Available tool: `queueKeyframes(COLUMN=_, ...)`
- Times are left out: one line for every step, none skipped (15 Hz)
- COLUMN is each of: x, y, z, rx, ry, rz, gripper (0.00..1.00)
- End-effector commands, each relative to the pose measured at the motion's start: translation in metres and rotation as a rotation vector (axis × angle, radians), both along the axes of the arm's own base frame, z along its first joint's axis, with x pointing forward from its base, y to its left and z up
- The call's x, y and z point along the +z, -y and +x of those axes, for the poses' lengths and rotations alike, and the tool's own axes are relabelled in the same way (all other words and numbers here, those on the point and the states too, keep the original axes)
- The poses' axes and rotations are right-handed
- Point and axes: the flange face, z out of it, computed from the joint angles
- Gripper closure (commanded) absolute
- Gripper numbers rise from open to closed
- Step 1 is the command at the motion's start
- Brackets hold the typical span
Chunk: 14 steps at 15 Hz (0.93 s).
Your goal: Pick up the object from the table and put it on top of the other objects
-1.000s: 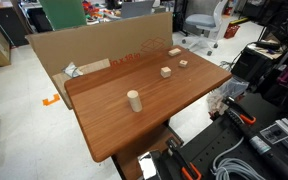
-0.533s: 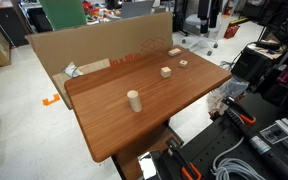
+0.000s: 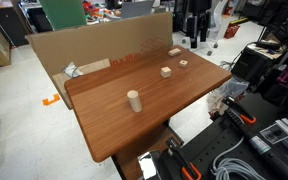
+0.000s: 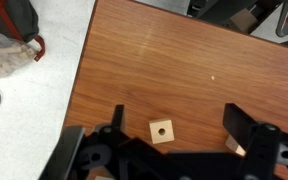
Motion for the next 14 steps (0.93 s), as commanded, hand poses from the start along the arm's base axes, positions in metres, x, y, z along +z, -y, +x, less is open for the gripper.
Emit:
queueKeyframes(x=-0.025, y=0.003, z=0.012, rx=-0.019, ry=0.003, rz=-0.038, gripper=0.0)
queueKeyframes(x=-0.032, y=0.003, z=0.012, rx=-0.026, ry=-0.004, rz=-0.043, gripper=0.0)
queueKeyframes(x=-0.037, y=0.002, z=0.013, rx=-0.03, ry=-0.006, rz=-0.05, gripper=0.0)
queueKeyframes(x=-0.043, y=0.002, z=0.014, rx=-0.035, ry=-0.002, rz=-0.056, gripper=0.0)
queueKeyframes(x=-0.047, y=0.001, z=0.015, rx=-0.037, ry=-0.003, rz=-0.061, gripper=0.0)
queueKeyframes(x=-0.05, y=0.0, z=0.015, rx=-0.037, ry=-0.007, rz=-0.067, gripper=0.0)
queueKeyframes(x=-0.053, y=-0.001, z=0.016, rx=-0.035, ry=-0.005, rz=-0.071, gripper=0.0)
queueKeyframes(x=-0.055, y=-0.002, z=0.017, rx=-0.032, ry=0.001, rz=-0.078, gripper=0.0)
queueKeyframes(x=-0.058, y=-0.003, z=0.018, rx=-0.029, ry=0.001, rz=-0.084, gripper=0.0)
queueKeyframes(x=-0.06, y=-0.005, z=0.02, rx=-0.023, ry=0.004, rz=-0.093, gripper=0.0)
queueKeyframes(x=-0.063, y=-0.006, z=0.022, rx=-0.019, ry=0.008, rz=-0.1, gripper=0.0)
queueKeyframes(x=-0.065, y=-0.008, z=0.024, rx=-0.013, ry=0.013, rz=-0.107, gripper=0.0)
queueKeyframes(x=-0.066, y=-0.01, z=0.026, rx=-0.007, ry=0.018, rz=-0.11, gripper=0.0)
queueKeyframes(x=-0.068, y=-0.012, z=0.028, rx=-0.002, ry=0.024, rz=-0.111, gripper=0.0)
